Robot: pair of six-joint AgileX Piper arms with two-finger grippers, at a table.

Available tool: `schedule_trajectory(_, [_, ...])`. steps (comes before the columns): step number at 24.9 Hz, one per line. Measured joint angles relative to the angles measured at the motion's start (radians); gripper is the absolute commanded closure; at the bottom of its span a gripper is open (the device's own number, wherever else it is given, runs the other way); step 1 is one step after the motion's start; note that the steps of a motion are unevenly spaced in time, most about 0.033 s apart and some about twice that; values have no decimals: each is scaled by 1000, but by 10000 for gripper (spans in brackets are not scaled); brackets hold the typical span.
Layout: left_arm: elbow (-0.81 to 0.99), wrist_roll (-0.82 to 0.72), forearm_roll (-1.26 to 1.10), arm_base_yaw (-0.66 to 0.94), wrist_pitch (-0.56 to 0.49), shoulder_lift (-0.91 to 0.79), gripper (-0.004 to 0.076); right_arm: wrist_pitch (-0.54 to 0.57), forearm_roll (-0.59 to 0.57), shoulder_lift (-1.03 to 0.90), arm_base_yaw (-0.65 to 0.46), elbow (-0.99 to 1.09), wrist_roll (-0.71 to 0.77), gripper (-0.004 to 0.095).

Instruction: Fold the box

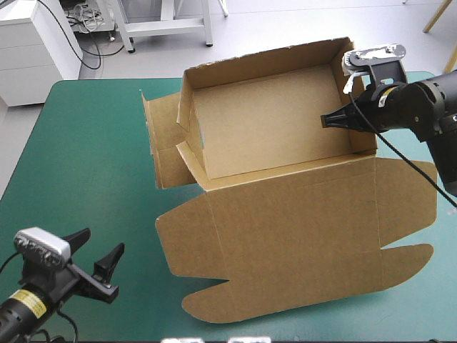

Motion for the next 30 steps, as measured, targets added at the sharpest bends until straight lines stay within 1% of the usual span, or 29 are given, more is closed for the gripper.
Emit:
schedule_trajectory(4, [-117,-4,55,0,-6,179,220,0,0,0,0,0,-2,929])
schedule_trajectory(12, [-422,-32,92,0,-3,527,230,0,1,0,0,0,-14,929])
schedule_trajectory(15, [-563,-32,97,0,55,639,230,0,2,0,0,0,-29,929])
schedule_trajectory(16, [-612,-32,102,2,89,675,230,0,2,0,0,0,-32,930])
schedule_trajectory(17, [-698,-32,114,15,163,735,230,0,2,0,0,0,-35,930])
schedule_trajectory(18, [-743,-32,119,31,199,763,230,0,2,0,0,0,-36,930])
schedule_trajectory(19, [-823,-32,123,84,257,809,230,0,3,0,0,0,-37,929])
schedule_trajectory(20, [-851,-32,123,112,275,826,230,0,4,0,0,0,-37,930])
schedule_trajectory(21, [-909,-26,116,197,306,850,230,0,4,0,0,0,-37,930])
schedule_trajectory(24, [-954,46,36,341,320,869,230,0,4,0,0,0,-38,929])
schedule_trajectory(25, [-962,136,-67,442,334,887,230,0,4,0,0,0,-38,930])
schedule_trajectory(26, [-963,192,-135,499,349,903,230,0,4,0,0,0,-38,930])
schedule_trajectory(27, [-965,302,-263,607,382,952,230,0,4,0,0,0,-38,930])
schedule_trajectory(28, [-965,351,-334,656,402,984,230,0,4,0,0,0,-38,929])
schedule_trajectory(29, [-961,434,-470,731,426,1047,230,0,4,0,0,0,-38,930])
schedule_trajectory(30, [-952,485,-536,770,429,1088,230,0,4,0,0,0,-38,929])
